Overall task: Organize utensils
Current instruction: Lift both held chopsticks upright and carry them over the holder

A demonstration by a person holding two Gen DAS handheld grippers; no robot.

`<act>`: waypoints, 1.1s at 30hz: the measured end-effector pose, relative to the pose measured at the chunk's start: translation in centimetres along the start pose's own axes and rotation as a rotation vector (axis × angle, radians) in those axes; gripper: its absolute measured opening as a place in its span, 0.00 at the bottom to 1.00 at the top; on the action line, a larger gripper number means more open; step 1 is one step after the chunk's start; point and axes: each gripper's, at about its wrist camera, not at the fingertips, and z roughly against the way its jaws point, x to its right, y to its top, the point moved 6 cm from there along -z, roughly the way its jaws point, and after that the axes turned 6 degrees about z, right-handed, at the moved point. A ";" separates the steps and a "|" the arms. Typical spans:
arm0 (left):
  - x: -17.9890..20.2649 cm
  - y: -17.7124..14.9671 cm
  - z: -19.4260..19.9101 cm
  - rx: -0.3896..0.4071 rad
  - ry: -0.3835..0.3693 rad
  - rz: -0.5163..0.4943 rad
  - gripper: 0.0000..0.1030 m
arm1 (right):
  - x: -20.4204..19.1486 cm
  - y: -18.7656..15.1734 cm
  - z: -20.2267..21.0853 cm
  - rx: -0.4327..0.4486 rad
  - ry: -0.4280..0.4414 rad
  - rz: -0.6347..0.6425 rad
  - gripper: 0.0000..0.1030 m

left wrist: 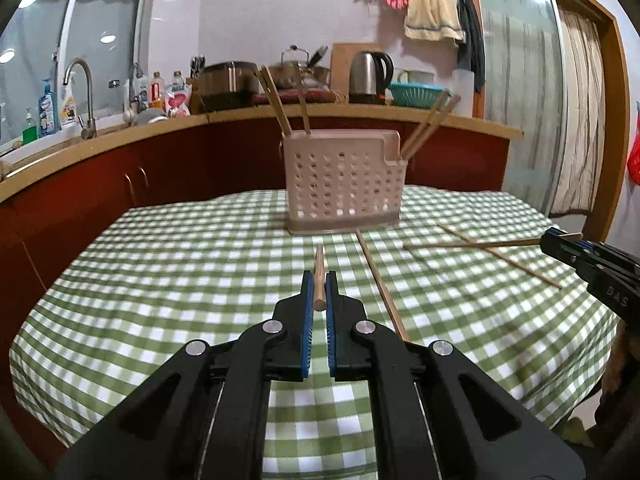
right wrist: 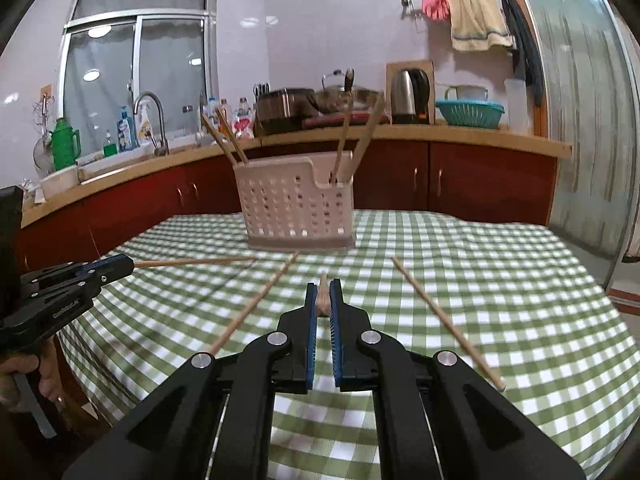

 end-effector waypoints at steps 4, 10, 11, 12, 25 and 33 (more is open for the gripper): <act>-0.4 1.3 0.8 0.029 0.005 0.015 0.06 | -0.2 1.3 0.7 0.025 0.008 0.004 0.07; -0.6 3.2 1.8 0.049 0.007 0.021 0.06 | -0.1 2.8 1.6 0.055 0.014 -0.007 0.07; -0.7 3.5 1.9 0.049 0.008 0.021 0.06 | 0.0 3.1 1.7 0.059 0.015 -0.011 0.07; -0.7 3.8 2.0 0.048 0.006 0.024 0.06 | 0.0 3.3 1.8 0.062 0.015 -0.013 0.07; -1.6 7.8 3.1 0.052 -0.029 0.062 0.06 | 0.1 6.0 2.2 0.088 0.002 0.004 0.07; -1.4 9.0 1.9 0.032 -0.037 0.044 0.06 | 0.4 7.2 0.8 0.093 0.003 0.017 0.07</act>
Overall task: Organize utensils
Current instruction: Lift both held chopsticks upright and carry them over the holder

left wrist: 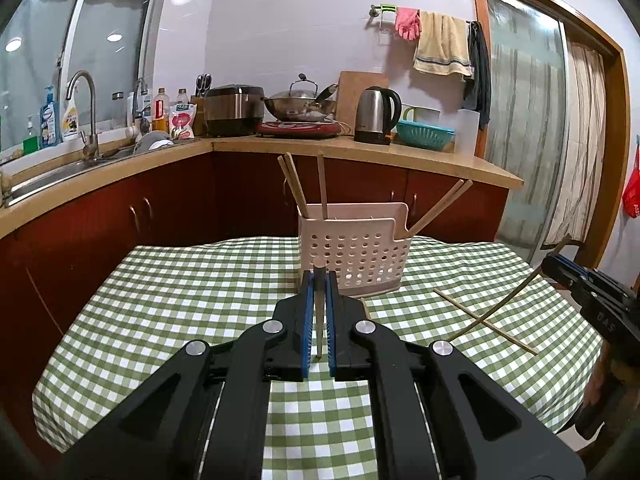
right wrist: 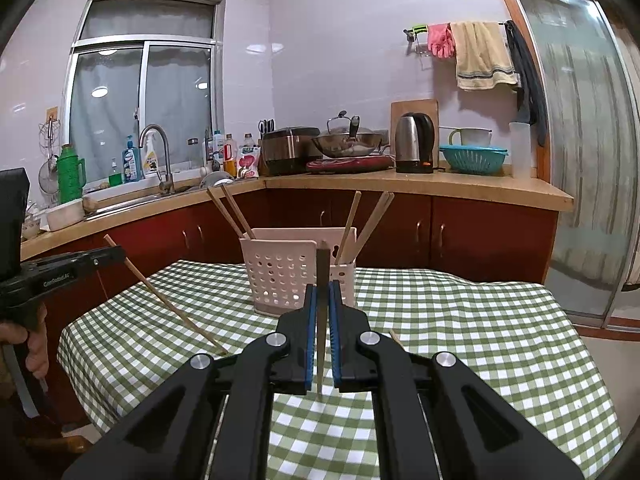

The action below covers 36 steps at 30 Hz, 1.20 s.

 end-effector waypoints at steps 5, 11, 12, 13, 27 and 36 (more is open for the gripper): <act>0.2 0.8 -0.9 0.001 -0.006 -0.012 0.06 | 0.1 0.6 -0.8 0.006 0.006 0.002 0.07; 0.1 1.7 -1.5 -0.001 -0.030 0.003 0.06 | 0.1 1.2 -1.3 0.006 0.014 -0.001 0.07; 0.1 1.9 -1.6 -0.001 -0.036 0.009 0.06 | 0.2 1.4 -1.3 0.008 0.017 -0.003 0.07; 0.1 2.1 -1.6 0.002 -0.042 0.012 0.06 | 0.2 1.6 -1.4 0.010 0.018 -0.005 0.07; 2.9 8.9 -0.2 0.151 -0.111 -0.034 0.06 | 1.1 8.1 -1.0 0.146 0.030 -0.007 0.07; 4.5 13.8 -0.3 0.273 -0.122 -0.056 0.06 | 1.2 12.3 -1.6 0.255 0.041 0.026 0.07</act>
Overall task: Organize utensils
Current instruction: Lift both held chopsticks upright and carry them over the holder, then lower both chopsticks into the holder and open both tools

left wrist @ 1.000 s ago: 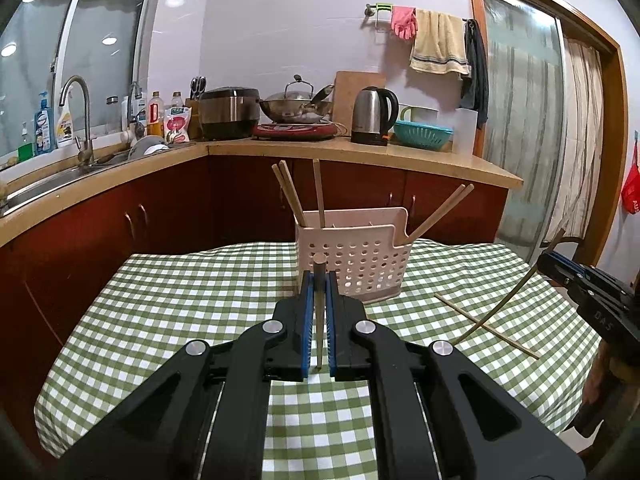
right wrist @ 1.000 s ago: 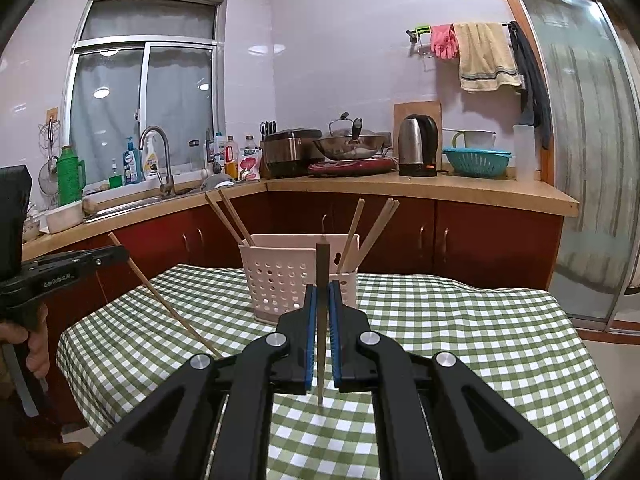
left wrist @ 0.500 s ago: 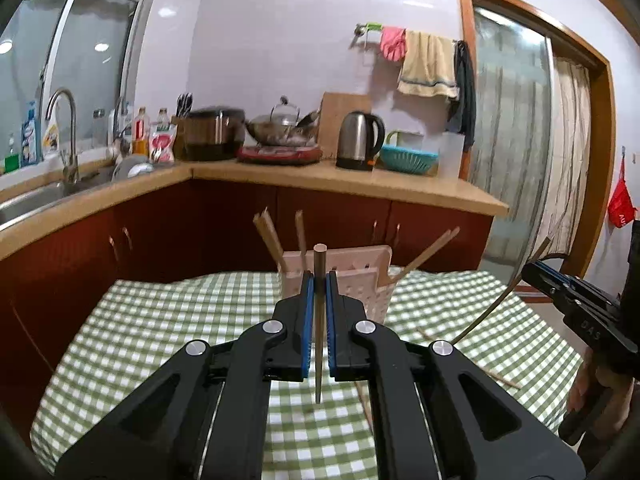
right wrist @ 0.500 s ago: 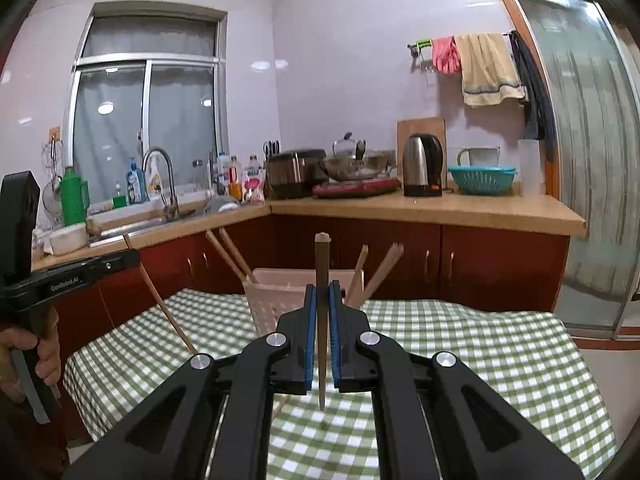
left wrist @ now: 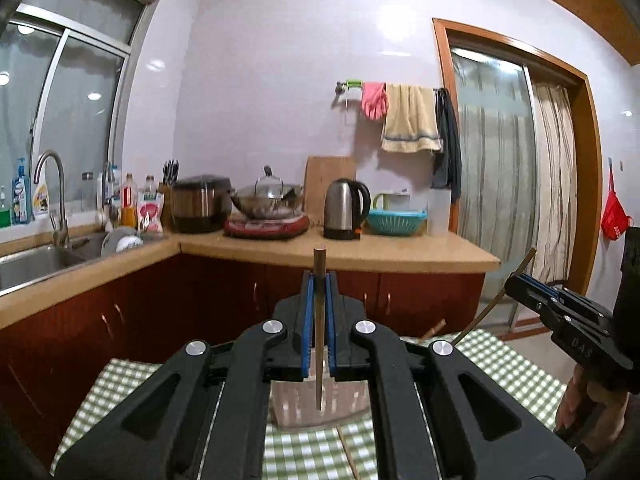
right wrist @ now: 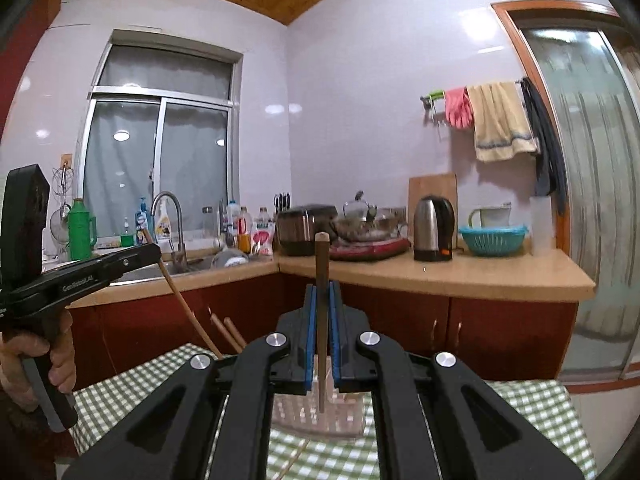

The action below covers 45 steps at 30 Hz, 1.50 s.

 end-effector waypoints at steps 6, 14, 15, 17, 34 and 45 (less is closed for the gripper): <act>-0.1 0.9 -2.3 0.032 0.021 -0.006 0.06 | 0.2 1.2 -2.2 0.038 0.007 0.018 0.07; -1.2 2.2 -4.8 0.074 0.044 0.021 0.06 | 0.9 1.7 -5.0 0.072 0.008 0.018 0.07; -1.3 2.4 -5.2 0.081 0.049 0.021 0.06 | 1.0 1.6 -5.3 0.071 0.009 0.018 0.07; -1.6 2.4 -6.0 0.082 0.052 0.030 0.06 | 1.2 1.3 -6.0 0.066 0.009 0.012 0.07; -4.0 -5.9 -13.2 -0.085 0.072 0.067 0.06 | 1.4 -7.1 -12.5 -0.154 0.044 -0.028 0.07; -3.9 -6.6 -13.7 -0.085 0.074 0.042 0.34 | 1.5 -7.0 -12.6 -0.139 0.033 -0.015 0.38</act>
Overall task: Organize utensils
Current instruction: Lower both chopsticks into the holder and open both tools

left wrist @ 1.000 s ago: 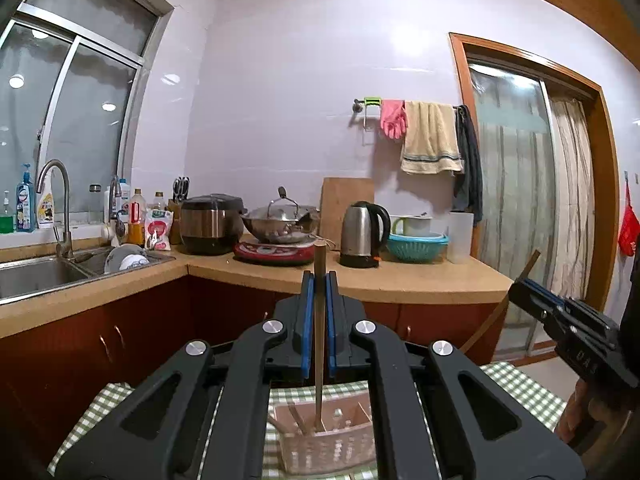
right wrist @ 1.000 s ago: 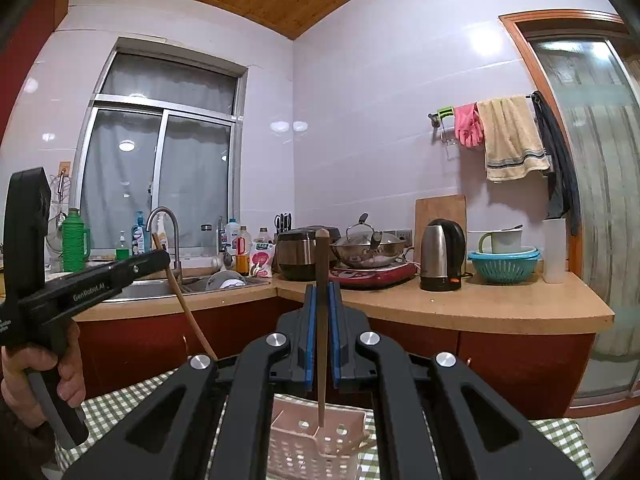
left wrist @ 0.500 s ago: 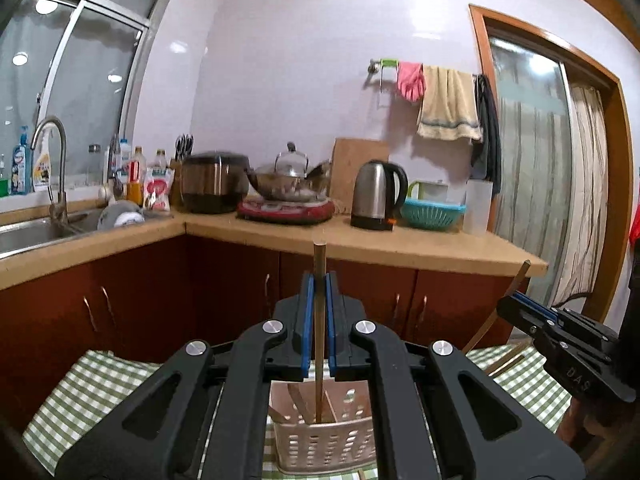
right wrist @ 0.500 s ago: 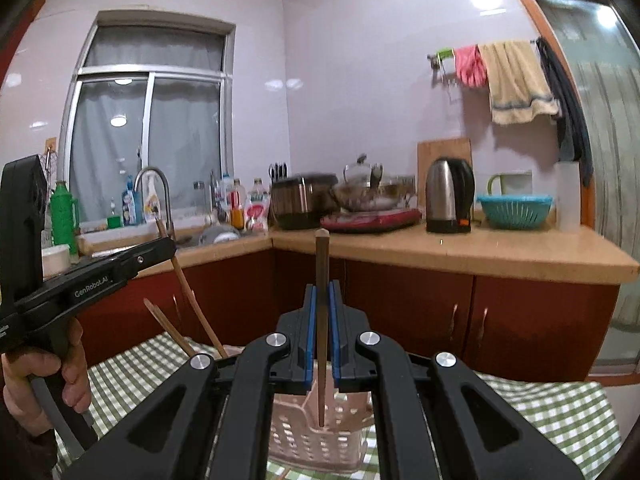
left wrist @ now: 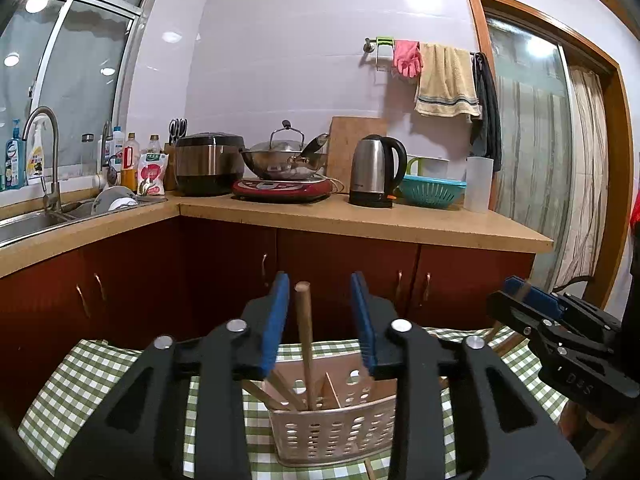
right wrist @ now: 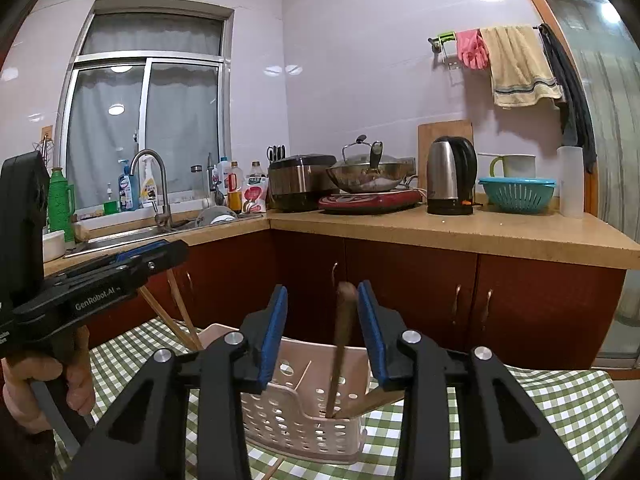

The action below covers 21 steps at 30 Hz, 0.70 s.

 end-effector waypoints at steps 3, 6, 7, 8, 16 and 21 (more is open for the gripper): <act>0.1 0.0 0.0 0.003 -0.004 0.003 0.44 | 0.1 0.4 0.3 0.014 -0.005 0.003 0.40; 0.0 0.3 0.1 0.007 -0.007 0.005 0.49 | 0.1 0.7 0.8 0.027 -0.008 0.009 0.41; 0.1 0.4 0.1 0.008 -0.007 0.005 0.51 | 0.1 0.8 0.9 0.031 -0.011 0.011 0.42; 0.1 0.4 0.2 0.010 -0.005 0.004 0.52 | 0.2 0.9 1.1 0.034 -0.012 0.012 0.42; 0.5 1.8 2.2 0.056 -0.016 0.006 0.62 | 0.9 1.4 3.7 0.064 -0.042 0.012 0.44; 1.1 1.2 5.0 0.079 0.004 -0.016 0.62 | 1.0 0.2 5.9 0.057 -0.062 0.027 0.44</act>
